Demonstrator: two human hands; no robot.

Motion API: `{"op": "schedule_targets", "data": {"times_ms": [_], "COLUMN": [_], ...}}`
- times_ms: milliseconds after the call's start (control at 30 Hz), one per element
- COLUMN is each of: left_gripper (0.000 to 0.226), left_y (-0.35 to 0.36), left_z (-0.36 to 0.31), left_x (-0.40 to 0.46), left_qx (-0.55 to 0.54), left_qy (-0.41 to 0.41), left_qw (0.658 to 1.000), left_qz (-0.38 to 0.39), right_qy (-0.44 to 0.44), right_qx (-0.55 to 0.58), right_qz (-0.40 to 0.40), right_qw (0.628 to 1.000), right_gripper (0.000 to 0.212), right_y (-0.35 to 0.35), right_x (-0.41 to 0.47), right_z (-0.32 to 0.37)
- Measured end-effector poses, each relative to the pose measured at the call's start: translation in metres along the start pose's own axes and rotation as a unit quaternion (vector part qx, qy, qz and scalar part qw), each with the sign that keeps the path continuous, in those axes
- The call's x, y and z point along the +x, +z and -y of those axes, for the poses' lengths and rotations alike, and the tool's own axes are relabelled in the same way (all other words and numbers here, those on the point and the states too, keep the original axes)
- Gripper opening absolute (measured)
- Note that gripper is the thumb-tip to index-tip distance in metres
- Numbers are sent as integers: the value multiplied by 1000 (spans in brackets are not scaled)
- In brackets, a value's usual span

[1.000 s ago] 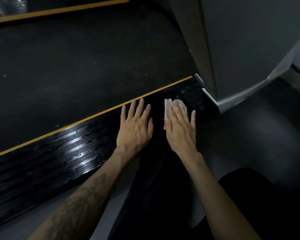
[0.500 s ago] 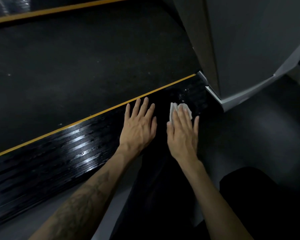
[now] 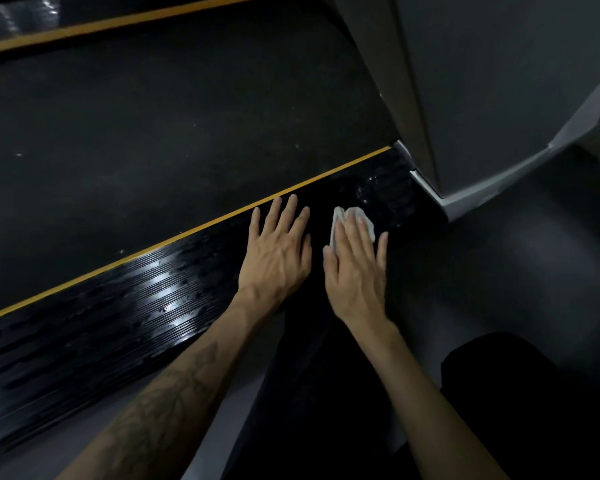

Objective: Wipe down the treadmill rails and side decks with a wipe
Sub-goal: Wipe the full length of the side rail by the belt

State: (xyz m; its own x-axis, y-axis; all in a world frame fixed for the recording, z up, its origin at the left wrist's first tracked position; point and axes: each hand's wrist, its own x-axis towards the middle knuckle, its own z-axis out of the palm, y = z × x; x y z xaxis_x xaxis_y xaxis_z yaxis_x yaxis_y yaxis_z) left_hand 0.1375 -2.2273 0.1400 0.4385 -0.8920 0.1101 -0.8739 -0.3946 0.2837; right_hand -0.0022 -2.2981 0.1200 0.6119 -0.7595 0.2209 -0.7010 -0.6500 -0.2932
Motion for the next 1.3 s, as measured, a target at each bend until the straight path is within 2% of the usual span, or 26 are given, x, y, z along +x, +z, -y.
{"op": "schedule_targets", "data": {"times_ms": [100,300,500,667,833,1033,1167,1300], "left_gripper": [64,64,68,59,49,50,50,49], "left_y": [0,0,-3,-5,-1,0,1,2], "left_z": [0,-2,-4,-13,-18,-18,-19,-18], "left_x": [-1,0,4,9,11,10,11,10], "left_qx": [-2,-10,-21,-21,5,-5,-16,-17], "left_qy": [3,-6,-11,-36,-37,-33,-40,-35], "left_qw": [1000,1000,1000,999,999,999,999,999], "left_qz": [-6,-5,-2,8,2,-14,-16,-28], "right_qy": [-18,37,-23,46,-17,42,-3,-14], "right_qx": [-4,-1,-16,-13,-2,5,45,29], "right_qz": [16,-16,50,3,33,-18,-2,13], "right_qw": [1000,999,998,999,999,999,999,999], "right_gripper": [60,58,62,58,62,59,59,60], "right_y": [-6,-2,-12,-8,-10,-3,-2,-10], "right_x": [17,-8,18,-6,7,-9,-7,7], "right_z": [-14,-9,-19,-17,-14,-18,-11,-32]}}
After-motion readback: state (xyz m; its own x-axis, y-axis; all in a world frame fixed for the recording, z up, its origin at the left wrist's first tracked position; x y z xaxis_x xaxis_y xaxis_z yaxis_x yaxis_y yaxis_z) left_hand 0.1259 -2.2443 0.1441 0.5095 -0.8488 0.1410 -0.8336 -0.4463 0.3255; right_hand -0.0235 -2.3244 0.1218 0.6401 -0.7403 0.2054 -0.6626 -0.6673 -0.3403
